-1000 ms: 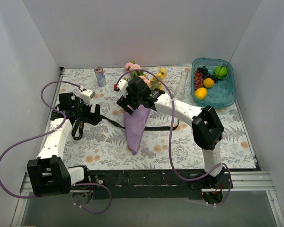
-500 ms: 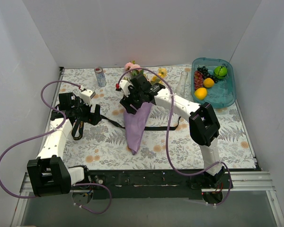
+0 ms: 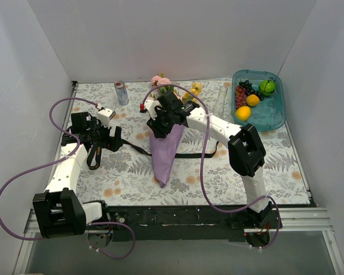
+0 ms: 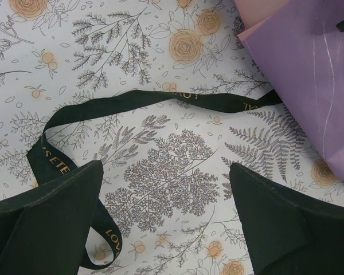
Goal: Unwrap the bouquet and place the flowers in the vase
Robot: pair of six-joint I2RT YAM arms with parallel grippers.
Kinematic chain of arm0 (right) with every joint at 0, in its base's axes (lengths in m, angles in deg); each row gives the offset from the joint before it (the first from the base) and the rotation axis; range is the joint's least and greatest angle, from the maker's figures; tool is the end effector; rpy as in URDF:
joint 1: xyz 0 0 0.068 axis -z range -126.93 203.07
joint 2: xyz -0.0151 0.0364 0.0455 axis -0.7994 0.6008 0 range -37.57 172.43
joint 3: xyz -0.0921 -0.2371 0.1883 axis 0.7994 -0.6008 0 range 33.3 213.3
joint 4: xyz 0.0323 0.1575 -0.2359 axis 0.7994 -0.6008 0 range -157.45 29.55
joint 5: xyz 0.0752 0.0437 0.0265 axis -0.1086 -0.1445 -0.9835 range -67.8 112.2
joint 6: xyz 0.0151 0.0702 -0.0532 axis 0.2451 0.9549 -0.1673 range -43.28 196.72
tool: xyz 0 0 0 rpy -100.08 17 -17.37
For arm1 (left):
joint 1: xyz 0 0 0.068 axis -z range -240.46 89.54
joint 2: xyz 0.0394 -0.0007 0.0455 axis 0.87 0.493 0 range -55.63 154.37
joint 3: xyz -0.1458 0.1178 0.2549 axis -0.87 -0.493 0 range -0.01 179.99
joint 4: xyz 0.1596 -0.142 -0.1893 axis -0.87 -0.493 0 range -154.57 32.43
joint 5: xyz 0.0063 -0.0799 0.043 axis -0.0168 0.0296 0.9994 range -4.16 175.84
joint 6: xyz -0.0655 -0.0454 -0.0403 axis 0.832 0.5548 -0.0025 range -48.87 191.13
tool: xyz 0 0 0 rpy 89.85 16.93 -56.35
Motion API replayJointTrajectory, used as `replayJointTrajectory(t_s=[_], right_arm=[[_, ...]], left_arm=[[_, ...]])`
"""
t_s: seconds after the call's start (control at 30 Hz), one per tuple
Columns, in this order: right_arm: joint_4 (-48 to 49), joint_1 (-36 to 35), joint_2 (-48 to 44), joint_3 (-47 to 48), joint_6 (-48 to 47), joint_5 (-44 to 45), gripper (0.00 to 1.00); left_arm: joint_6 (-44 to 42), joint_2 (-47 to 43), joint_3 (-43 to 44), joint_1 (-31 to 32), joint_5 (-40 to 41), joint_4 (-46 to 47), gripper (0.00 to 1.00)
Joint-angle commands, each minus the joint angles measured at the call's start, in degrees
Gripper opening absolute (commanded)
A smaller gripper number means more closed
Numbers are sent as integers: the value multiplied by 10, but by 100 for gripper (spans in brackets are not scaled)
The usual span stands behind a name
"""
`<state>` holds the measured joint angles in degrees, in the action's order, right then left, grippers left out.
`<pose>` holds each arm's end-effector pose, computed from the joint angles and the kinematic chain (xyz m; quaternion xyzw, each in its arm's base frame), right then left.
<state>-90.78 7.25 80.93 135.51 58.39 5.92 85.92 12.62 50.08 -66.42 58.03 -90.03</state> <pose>0.3653 0.4080 0.2574 -0.5328 0.7516 0.2147 0.3242 0.2752 -0.0085 0.2614 -0.0850 0.9136 -0.2508 0.3087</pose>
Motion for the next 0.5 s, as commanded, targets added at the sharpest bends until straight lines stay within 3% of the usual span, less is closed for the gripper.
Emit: replayJointTrajectory(t_s=[0.0, 0.13, 0.23, 0.3, 0.33, 0.37, 0.43, 0.47], right_arm=[[-3, 0, -1, -2, -7, -15, 45], [-3, 3, 0, -3, -7, -17, 29], [-1, 3, -5, -4, -5, -11, 2], [-5, 3, -16, -3, 5, 5, 2], [-6, -4, -27, -7, 9, 18, 16], [3, -12, -42, -43, 16, 34, 42], [70, -51, -112, -110, 16, 113, 57], [94, -69, -136, -145, 14, 148, 71]], left_arm=[[-3, -7, 5, -4, 0, 8, 92], [-1, -7, 7, -5, 0, 8, 92], [-1, -8, 7, -4, 0, 7, 92], [1, -7, 7, -5, -1, 7, 92], [1, -7, 7, -5, -5, 7, 92], [1, -7, 5, -4, -7, 7, 92], [3, -5, 3, -5, -8, 9, 92], [5, -5, 2, -5, -8, 10, 92]])
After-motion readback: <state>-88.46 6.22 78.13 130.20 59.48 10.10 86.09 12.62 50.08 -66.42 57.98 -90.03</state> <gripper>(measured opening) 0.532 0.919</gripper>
